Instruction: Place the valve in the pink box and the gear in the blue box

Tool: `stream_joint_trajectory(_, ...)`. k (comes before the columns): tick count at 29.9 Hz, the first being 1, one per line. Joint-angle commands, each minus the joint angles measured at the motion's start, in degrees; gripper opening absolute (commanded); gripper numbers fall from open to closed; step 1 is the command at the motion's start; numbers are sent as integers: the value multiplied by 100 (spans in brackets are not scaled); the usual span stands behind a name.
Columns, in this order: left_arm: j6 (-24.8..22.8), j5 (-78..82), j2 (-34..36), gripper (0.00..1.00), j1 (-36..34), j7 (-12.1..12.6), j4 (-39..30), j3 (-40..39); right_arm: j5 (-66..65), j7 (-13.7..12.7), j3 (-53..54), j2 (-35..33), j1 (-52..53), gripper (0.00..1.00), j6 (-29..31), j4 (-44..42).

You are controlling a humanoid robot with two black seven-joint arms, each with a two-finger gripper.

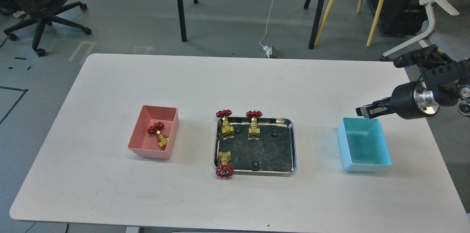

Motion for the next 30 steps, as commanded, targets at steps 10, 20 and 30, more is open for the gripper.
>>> stream_joint_trajectory(10,-27,5,35,99,-91,1,-8,1,-93,-18,973,63,-1455,16,0,-494)
stream_joint_trajectory(20,-27,5,62,99,-82,10,-8,1,-23,-35,1148,370,-1481,73,0,-662)
stream_joint_trajectory(30,-18,13,-113,99,-38,71,-8,18,1126,-71,2834,528,-1042,80,0,-907)
